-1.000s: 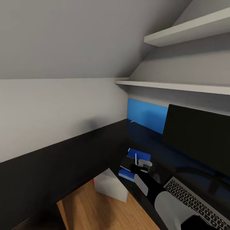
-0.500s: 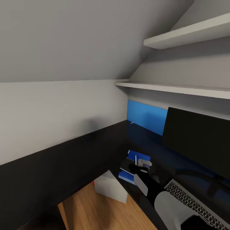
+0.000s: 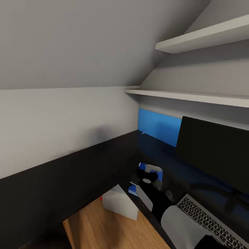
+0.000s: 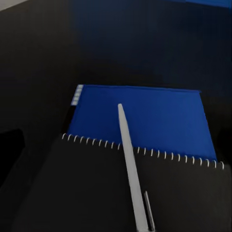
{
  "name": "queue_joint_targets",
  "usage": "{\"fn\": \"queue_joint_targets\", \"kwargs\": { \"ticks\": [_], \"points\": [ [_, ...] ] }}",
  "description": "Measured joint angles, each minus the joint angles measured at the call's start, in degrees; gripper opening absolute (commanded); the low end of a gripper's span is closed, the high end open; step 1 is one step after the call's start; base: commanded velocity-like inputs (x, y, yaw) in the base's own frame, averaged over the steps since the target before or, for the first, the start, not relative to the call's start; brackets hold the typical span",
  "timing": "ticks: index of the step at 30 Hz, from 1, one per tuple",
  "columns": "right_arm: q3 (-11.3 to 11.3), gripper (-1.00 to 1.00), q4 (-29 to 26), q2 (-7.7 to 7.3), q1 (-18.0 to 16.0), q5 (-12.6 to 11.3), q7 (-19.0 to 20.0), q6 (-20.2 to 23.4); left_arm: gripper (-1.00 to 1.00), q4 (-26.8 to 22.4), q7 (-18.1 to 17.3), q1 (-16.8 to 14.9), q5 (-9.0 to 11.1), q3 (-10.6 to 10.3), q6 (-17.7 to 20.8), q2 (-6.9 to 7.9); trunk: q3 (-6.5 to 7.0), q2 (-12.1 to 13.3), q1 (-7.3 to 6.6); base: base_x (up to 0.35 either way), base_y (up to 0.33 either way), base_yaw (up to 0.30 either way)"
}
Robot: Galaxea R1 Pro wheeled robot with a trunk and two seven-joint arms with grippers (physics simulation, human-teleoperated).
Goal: In the bedroom, organize the workspace by keeping the computer under the desk, ensuring the monitor is on the desk, placing the keyboard on the desk next to the monitor, placing the mouse on the desk next to the keyboard, moving the folder from the swivel chair onto the desk next to the mouse, stacking the notebook on top of the folder with the pen on top of the notebook, and positioning the swivel chair next to the desk.
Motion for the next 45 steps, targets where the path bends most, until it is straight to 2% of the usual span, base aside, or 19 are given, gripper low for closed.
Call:
{"fn": "queue_joint_targets", "kwargs": {
  "ticks": [2, 6, 10, 22, 28, 36, 41, 45],
  "points": [
    [2.5, 1.0, -0.5, 0.8, 0.0, 0.1, -3.5, -1.0, 1.0, 0.0, 0.0, 0.0, 0.0, 0.0, 0.0, 0.0, 0.0, 0.0, 0.01, -0.122, -0.036, 0.16],
    [8.8, 1.0, -0.8, 0.8, 0.1, 0.2, -10.0, -4.2, 1.0, 0.0, 0.0, 0.0, 0.0, 0.0, 0.1, 0.02, 0.0, 0.0, 0.03, -0.238, -0.139, 0.236],
    [11.0, 1.0, -0.7, 0.8, 0.1, 0.2, -11.0, -4.9, 1.0, 0.0, 0.0, 0.0, 0.0, 0.0, 0.1, 0.01, 0.0, 0.0, 0.03, -0.275, -0.173, 0.26],
    [11.9, 1.0, 2.2, 0.8, 0.1, 0.2, -10.5, -5.2, 1.0, 0.0, 0.0, 0.0, 0.0, 0.0, 0.1, 0.0, 0.0, 0.0, 0.03, -0.283, -0.18, 0.27],
    [12.4, 1.0, 4.5, 0.8, 0.1, 0.3, -6.2, -5.2, 1.0, 0.0, 0.0, 0.0, 0.0, 0.0, 0.1, 0.0, 0.0, 0.0, 0.03, -0.291, -0.171, 0.277],
    [12.6, 1.0, 5.6, 0.8, 0.1, 0.3, -5.0, -5.2, 1.0, 0.0, 0.0, 0.0, 0.0, 0.0, 0.0, 0.0, 0.0, 0.0, 0.03, -0.301, -0.033, 0.278],
    [13.8, 1.0, 6.4, 0.8, 0.1, 0.2, -0.8, -5.2, 1.0, 0.0, 0.1, 0.0, 0.1, 0.0, 0.0, 0.0, 0.0, 0.0, 0.0, -0.066, -0.002, 0.265],
    [14.5, 1.0, 7.4, 0.8, 0.1, 0.3, 0.2, -5.2, 1.0, 0.0, 0.1, 0.0, 0.1, 0.0, 0.0, 0.0, 0.17, 0.4, -0.21, -0.008, 0.0, 0.159]
  ]
}}
